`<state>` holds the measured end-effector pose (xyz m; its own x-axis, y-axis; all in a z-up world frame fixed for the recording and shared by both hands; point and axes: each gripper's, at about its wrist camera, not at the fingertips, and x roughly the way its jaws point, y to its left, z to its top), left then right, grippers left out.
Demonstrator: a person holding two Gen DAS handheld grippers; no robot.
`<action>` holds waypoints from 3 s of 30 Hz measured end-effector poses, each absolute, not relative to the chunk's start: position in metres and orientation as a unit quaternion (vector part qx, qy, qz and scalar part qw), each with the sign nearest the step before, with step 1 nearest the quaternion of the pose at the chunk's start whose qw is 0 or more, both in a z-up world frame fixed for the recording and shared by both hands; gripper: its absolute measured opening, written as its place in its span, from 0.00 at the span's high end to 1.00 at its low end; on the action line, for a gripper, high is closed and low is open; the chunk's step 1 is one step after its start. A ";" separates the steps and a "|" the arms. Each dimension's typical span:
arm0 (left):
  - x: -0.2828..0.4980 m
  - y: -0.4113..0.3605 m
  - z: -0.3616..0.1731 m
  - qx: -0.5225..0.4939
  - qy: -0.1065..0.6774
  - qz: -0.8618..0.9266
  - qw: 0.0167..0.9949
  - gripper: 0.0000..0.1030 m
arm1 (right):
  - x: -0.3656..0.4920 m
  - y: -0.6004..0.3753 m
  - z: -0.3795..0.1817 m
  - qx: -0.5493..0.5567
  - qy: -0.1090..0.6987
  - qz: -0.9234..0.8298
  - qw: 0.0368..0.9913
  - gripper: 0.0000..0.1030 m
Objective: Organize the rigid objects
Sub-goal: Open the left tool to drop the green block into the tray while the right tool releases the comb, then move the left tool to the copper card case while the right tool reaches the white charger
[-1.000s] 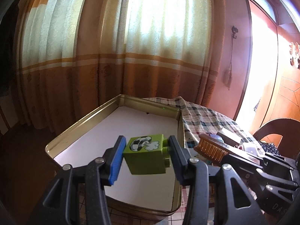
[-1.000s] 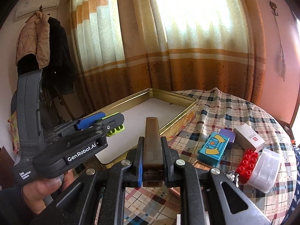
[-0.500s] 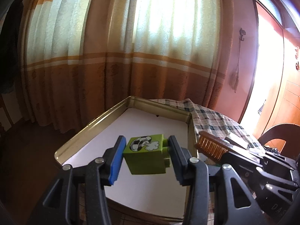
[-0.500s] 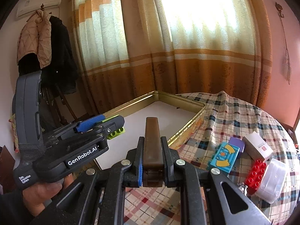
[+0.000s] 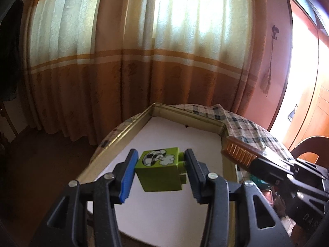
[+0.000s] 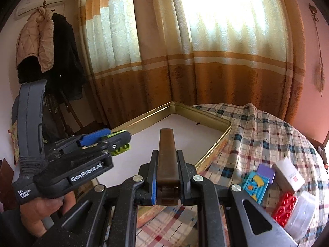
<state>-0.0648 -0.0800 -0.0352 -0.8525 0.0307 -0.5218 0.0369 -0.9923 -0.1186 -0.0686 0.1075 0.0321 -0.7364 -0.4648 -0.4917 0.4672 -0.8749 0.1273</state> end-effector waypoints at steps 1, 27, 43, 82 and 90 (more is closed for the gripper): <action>-0.071 -0.082 -0.035 0.278 0.064 -0.958 0.000 0.55 | -0.075 0.106 0.032 0.267 0.004 -0.931 0.248 0.84; -0.165 -0.084 -0.035 0.409 -0.008 -0.912 0.034 0.55 | -0.161 0.075 0.002 0.341 0.031 -0.916 0.210 0.83; -0.141 -0.085 -0.027 0.392 0.000 -0.918 0.049 0.25 | -0.146 0.092 0.012 0.331 0.003 -0.916 0.228 0.43; -0.002 0.016 -0.036 0.303 -0.009 -0.953 0.000 0.00 | 0.002 0.202 -0.048 0.398 -0.030 -0.903 0.160 0.34; 0.001 0.018 -0.034 0.300 -0.009 -0.954 -0.008 0.00 | 0.008 0.200 -0.041 0.382 -0.002 -0.907 0.175 0.37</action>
